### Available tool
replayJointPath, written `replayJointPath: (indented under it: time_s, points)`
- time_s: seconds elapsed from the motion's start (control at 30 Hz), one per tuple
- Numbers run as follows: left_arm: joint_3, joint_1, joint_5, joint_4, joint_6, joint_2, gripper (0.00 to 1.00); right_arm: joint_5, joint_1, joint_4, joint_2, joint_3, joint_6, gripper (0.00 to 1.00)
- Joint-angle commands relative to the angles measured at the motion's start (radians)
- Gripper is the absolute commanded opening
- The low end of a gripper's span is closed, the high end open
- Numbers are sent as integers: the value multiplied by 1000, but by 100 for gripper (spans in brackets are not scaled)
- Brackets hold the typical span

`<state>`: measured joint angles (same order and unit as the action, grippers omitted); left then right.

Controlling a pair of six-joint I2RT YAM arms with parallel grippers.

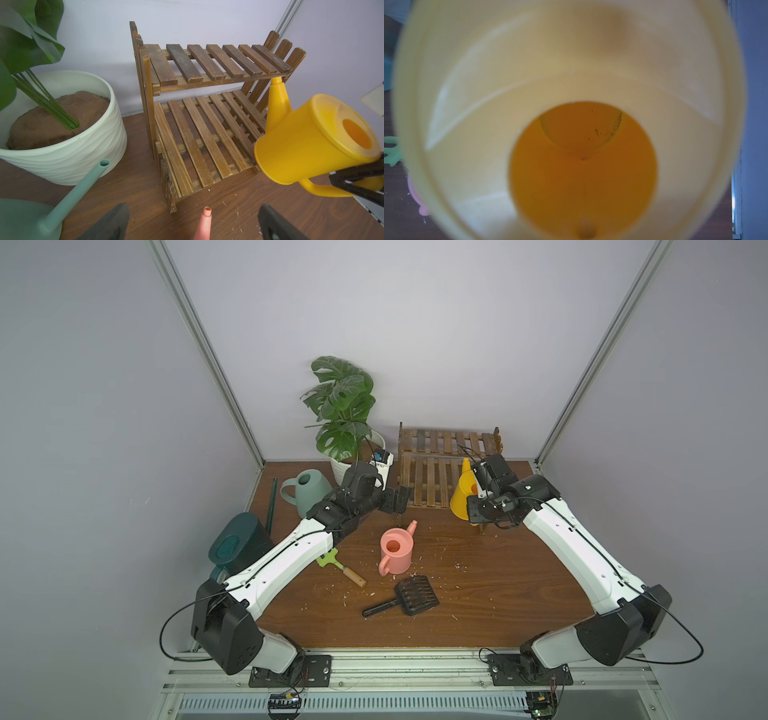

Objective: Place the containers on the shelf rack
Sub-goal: 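Place the container on the shelf.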

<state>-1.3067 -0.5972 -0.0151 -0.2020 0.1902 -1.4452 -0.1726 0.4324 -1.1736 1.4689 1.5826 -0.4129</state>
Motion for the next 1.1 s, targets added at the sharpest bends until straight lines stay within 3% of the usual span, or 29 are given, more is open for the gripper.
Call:
replayJointPath:
  time_s: [0.0, 0.3, 1.07]
  points:
    - [16, 10, -8, -5, -2, 27, 99, -13, 2, 36, -30, 19, -34, 0]
    - [17, 10, -16, 0, 2, 30, 99, -77, 2, -16, -10, 21, -76, 0]
    - [41, 10, 5, -12, -5, 66, 99, -68, -20, -74, 158, 150, -53, 0]
